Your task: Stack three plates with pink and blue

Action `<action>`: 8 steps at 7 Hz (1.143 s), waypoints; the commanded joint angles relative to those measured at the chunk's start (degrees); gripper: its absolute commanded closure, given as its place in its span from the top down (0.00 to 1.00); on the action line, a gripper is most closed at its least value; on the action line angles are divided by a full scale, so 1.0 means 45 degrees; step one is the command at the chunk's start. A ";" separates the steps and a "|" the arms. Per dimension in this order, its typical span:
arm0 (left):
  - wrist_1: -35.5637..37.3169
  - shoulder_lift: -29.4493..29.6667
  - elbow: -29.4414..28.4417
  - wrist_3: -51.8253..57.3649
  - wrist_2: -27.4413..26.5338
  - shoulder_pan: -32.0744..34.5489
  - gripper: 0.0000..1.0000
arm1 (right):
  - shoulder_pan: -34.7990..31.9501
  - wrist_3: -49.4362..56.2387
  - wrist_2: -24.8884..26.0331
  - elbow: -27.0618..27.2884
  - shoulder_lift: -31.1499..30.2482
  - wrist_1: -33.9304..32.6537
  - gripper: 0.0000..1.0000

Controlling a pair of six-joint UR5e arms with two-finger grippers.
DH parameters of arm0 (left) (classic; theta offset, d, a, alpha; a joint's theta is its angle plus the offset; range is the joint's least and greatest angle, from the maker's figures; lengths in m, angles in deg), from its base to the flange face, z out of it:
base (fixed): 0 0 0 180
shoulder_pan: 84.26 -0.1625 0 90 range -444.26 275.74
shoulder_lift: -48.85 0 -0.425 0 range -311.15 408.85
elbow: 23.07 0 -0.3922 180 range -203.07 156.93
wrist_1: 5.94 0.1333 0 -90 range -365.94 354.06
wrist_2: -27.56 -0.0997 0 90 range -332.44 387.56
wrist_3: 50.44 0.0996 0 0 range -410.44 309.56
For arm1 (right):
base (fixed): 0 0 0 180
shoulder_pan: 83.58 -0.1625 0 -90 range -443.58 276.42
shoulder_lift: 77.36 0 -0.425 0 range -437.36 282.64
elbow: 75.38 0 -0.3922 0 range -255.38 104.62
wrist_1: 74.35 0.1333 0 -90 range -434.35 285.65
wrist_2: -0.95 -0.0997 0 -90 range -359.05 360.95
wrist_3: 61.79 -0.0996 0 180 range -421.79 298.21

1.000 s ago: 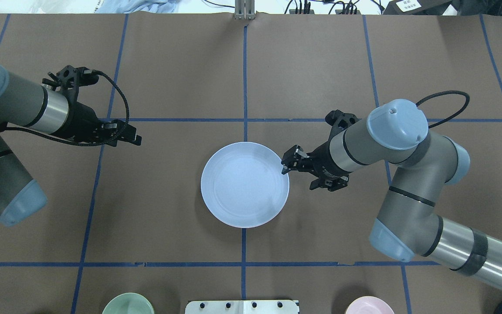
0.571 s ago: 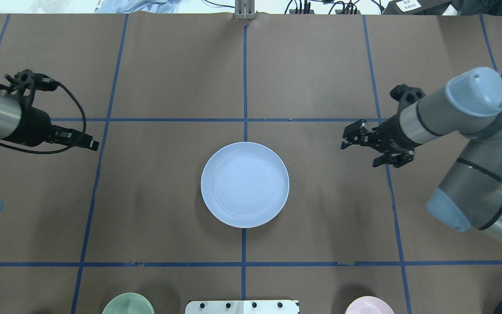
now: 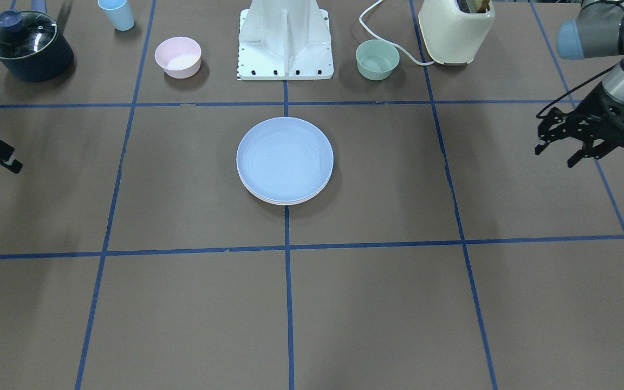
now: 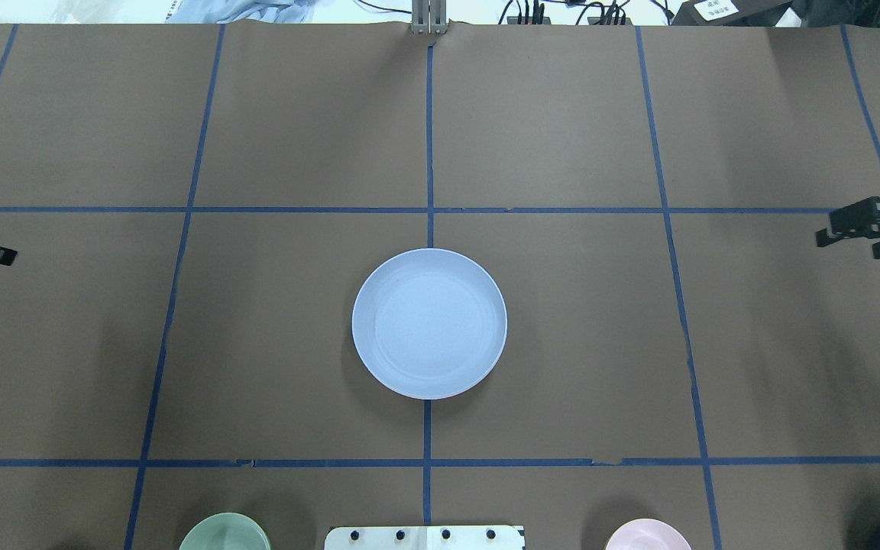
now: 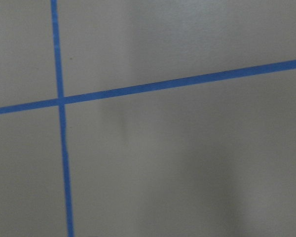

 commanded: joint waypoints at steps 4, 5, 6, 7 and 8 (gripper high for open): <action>0.0422 0.0027 -0.3299 0.5881 0.1491 0.4569 0.77 | -0.3568 0.8885 0.0437 -0.0320 0.0722 -0.6414 1.00; 0.1392 0.0395 -0.3279 0.5822 0.1763 0.4956 0.79 | -0.3648 0.9009 0.0439 -0.0320 0.0902 -0.6776 1.00; 0.3064 0.1152 -0.3163 0.5841 0.1765 0.5521 0.80 | -0.3707 0.9010 0.0439 -0.0300 0.0885 -0.6799 1.00; 0.3739 0.1353 -0.3007 0.5899 0.1746 0.5739 0.80 | -0.3688 0.9010 0.0439 -0.0300 0.0846 -0.6799 1.00; 0.3823 0.1355 -0.3005 0.5899 0.1765 0.5761 0.80 | -0.3688 0.9010 0.0458 -0.0319 0.0768 -0.6780 1.00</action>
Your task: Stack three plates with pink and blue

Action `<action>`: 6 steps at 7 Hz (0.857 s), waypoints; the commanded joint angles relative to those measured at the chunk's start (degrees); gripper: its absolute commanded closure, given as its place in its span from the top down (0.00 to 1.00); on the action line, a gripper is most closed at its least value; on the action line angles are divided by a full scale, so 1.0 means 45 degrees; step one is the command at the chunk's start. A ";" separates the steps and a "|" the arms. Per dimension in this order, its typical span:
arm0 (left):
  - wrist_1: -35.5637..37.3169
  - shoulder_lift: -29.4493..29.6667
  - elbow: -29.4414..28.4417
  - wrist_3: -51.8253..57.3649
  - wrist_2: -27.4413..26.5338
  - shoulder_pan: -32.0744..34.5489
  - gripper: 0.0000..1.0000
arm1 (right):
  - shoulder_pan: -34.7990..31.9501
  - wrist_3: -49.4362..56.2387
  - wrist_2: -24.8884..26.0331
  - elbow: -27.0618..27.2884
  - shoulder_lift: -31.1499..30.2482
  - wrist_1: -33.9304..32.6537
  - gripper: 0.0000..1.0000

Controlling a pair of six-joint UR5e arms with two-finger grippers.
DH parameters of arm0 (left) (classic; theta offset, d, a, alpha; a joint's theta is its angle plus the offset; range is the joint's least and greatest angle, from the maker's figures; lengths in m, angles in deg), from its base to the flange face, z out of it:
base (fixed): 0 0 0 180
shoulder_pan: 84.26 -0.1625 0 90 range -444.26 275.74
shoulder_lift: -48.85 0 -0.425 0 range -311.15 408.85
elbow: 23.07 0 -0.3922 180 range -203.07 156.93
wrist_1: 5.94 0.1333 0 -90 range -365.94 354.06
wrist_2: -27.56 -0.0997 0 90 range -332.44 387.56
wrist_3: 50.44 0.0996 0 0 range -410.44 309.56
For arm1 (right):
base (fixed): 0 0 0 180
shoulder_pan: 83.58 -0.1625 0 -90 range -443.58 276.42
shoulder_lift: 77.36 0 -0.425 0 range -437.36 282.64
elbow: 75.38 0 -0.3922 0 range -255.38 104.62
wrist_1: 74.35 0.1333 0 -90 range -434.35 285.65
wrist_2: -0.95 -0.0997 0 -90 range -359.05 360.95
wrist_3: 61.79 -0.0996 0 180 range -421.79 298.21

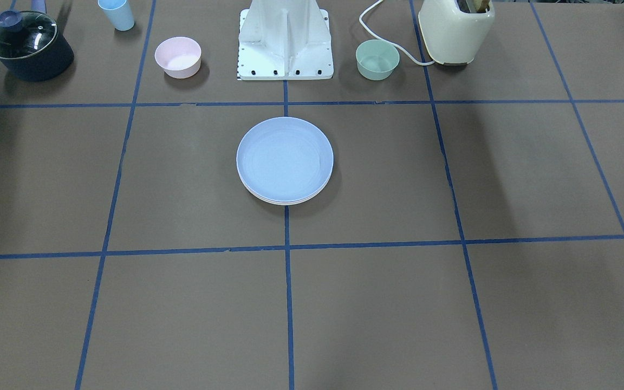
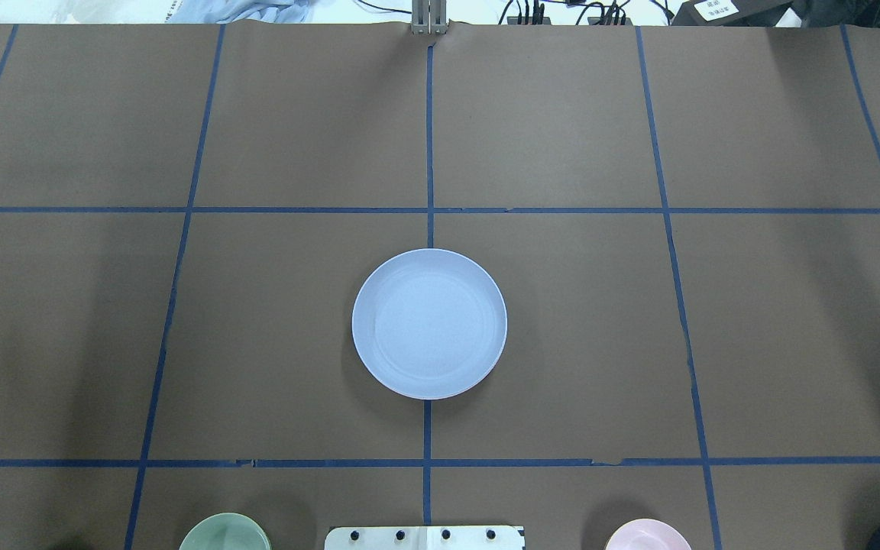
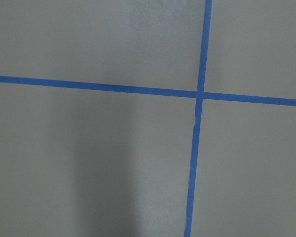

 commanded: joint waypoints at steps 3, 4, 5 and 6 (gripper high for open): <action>0.2236 0.0021 0.0985 -0.0037 0.0040 0.0782 1.00 | -0.0012 0.0005 0.0096 -0.0108 -0.0094 0.0049 1.00; 0.2178 0.0057 0.1005 0.0021 -0.0115 0.0782 1.00 | -0.0012 -0.0014 0.0154 -0.0127 -0.0114 0.0088 1.00; 0.2178 0.0019 0.1005 0.0099 -0.0116 0.0782 1.00 | -0.0012 -0.0034 0.0174 -0.0127 -0.0133 0.0108 1.00; 0.2158 0.0019 0.1063 0.0100 -0.0097 0.0762 1.00 | -0.0012 -0.0131 0.0136 -0.0147 -0.0249 0.0127 1.00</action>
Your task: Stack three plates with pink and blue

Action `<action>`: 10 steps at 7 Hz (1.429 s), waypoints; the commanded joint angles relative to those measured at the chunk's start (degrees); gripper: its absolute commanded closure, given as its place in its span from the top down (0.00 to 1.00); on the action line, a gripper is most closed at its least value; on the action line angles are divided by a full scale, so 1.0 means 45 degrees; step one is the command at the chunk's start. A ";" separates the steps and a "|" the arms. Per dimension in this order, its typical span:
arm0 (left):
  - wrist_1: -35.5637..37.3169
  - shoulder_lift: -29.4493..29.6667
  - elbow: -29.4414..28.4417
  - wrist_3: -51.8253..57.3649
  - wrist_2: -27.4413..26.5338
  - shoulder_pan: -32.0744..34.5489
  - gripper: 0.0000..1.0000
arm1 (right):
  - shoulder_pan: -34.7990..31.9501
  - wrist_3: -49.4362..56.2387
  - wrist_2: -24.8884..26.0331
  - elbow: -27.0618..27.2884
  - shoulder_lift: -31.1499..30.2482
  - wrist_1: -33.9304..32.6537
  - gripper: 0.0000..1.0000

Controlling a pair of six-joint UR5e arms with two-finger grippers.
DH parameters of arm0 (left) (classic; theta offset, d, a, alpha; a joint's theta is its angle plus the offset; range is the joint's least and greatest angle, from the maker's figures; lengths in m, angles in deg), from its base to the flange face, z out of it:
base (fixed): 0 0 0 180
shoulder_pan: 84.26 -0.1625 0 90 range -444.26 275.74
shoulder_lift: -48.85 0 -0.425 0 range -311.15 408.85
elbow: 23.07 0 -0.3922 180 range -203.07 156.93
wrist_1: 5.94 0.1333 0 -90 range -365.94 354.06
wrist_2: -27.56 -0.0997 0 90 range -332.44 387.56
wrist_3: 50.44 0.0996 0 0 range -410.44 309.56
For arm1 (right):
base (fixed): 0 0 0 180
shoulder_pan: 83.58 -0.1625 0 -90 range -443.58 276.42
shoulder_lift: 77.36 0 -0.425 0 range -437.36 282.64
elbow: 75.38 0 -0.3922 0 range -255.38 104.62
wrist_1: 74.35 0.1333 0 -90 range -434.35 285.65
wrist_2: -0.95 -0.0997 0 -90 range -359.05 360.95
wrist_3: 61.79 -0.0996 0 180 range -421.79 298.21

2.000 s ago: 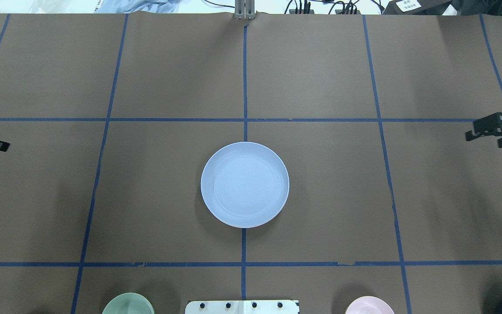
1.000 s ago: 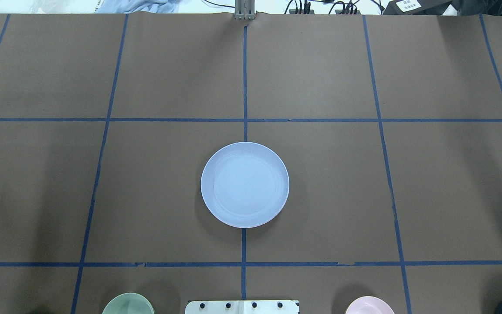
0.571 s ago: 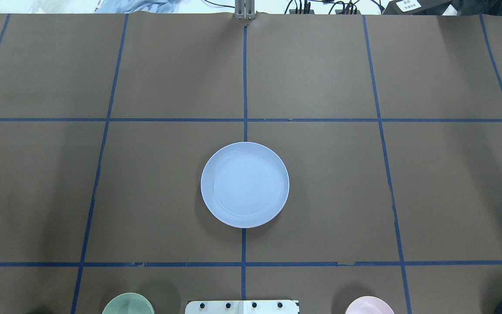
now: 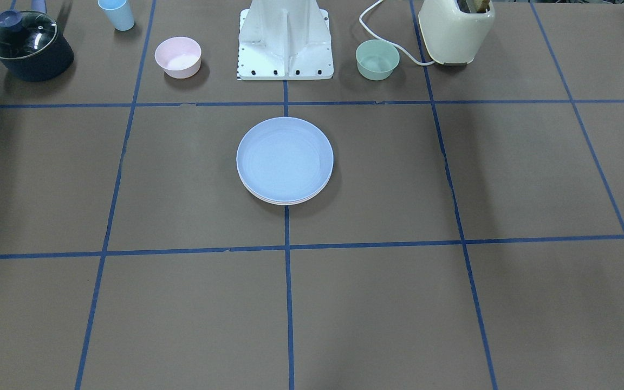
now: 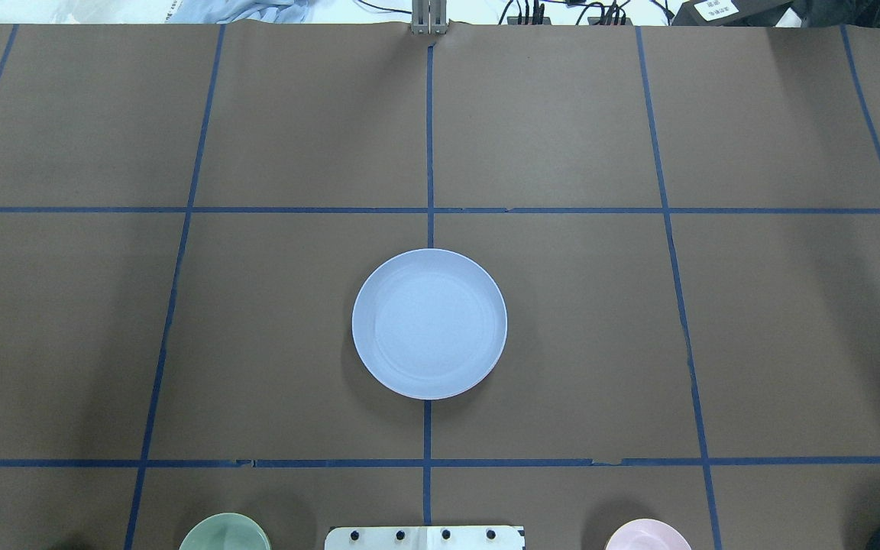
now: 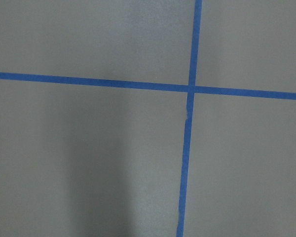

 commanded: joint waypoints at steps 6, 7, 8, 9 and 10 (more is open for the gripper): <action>-0.0434 -0.0093 0.0623 -0.0065 -0.0023 0.0010 1.00 | 0.0019 -0.0009 -0.0016 -0.0057 0.0192 0.0028 1.00; -0.0473 -0.0364 0.0740 -0.0045 -0.0004 -0.0009 1.00 | 0.0058 -0.0066 -0.0016 -0.0039 0.0173 0.0028 1.00; -0.0473 -0.0290 0.0645 -0.0064 -0.0003 -0.0009 1.00 | 0.0058 -0.0008 -0.0093 -0.0019 0.0154 0.0028 1.00; -0.0454 -0.0405 0.0624 -0.0084 -0.0003 -0.0009 1.00 | 0.0078 0.0012 -0.0036 -0.0077 0.0134 0.0009 1.00; -0.0415 -0.0368 0.0740 -0.0103 -0.0003 -0.0009 1.00 | 0.0078 0.0012 -0.0054 -0.0213 0.0192 0.0028 1.00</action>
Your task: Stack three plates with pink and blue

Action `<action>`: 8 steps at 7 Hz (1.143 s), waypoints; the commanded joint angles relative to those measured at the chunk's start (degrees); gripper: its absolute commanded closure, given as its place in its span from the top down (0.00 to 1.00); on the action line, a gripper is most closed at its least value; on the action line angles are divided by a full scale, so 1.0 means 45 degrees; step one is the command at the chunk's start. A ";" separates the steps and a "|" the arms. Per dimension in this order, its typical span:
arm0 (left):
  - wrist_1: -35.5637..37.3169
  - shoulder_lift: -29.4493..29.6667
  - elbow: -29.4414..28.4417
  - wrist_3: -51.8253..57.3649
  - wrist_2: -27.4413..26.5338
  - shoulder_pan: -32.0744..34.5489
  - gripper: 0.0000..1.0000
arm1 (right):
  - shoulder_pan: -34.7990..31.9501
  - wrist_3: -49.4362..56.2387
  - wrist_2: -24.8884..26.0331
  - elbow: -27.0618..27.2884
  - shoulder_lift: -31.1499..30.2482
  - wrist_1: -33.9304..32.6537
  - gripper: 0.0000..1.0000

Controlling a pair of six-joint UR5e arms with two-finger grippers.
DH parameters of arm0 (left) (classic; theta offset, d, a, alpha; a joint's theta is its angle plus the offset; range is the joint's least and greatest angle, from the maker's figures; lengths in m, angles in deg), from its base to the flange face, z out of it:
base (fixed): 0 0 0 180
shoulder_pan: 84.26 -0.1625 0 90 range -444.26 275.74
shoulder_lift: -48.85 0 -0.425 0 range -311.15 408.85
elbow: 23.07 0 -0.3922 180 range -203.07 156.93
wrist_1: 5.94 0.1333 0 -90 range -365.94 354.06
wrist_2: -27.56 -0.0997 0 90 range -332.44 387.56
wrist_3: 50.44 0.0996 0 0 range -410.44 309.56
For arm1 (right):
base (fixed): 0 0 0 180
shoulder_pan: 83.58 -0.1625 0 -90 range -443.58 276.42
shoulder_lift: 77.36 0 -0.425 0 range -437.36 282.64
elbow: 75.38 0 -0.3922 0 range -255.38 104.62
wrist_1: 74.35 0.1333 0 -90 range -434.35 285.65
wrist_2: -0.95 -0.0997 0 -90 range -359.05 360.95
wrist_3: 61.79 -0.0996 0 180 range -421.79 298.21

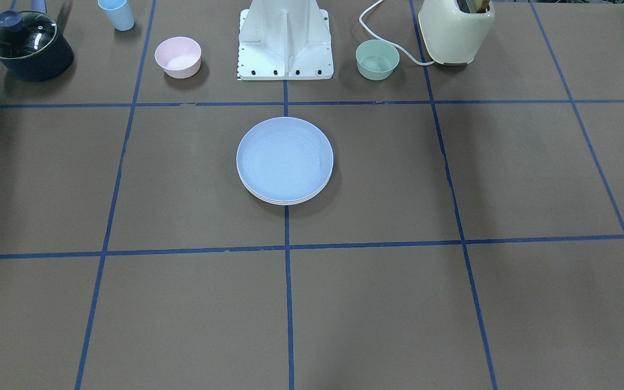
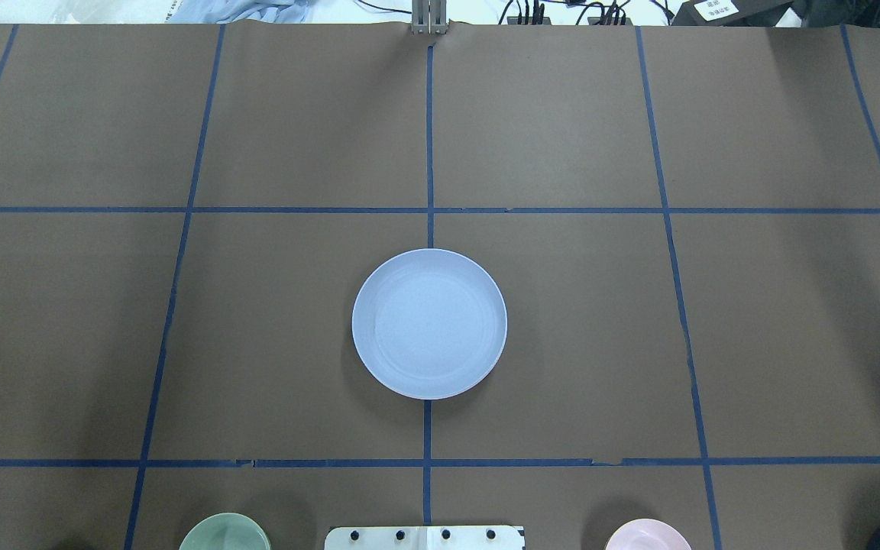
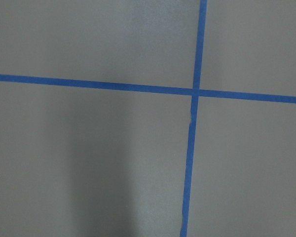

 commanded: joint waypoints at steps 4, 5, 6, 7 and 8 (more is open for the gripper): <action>0.0016 0.0303 0.0151 -0.0004 -0.0019 -0.0040 1.00 | 0.0011 -0.0066 -0.0002 -0.0589 0.0306 0.0008 1.00; 0.0016 0.0381 0.0152 -0.0004 -0.0019 -0.0040 1.00 | 0.0011 -0.0085 -0.0002 -0.0708 0.0308 0.0356 1.00; 0.0016 0.0362 0.0171 0.0016 0.0001 -0.0040 1.00 | 0.0011 -0.0143 -0.0002 -0.0903 0.0308 0.0650 1.00; 0.0035 0.0343 0.0152 0.0016 0.0001 -0.0040 1.00 | 0.0069 -0.0124 -0.0002 -0.1118 0.0346 0.0730 1.00; 0.0016 0.0323 0.0152 0.0016 0.0001 -0.0040 1.00 | 0.0069 -0.0144 -0.0022 -0.1332 0.0424 0.0982 1.00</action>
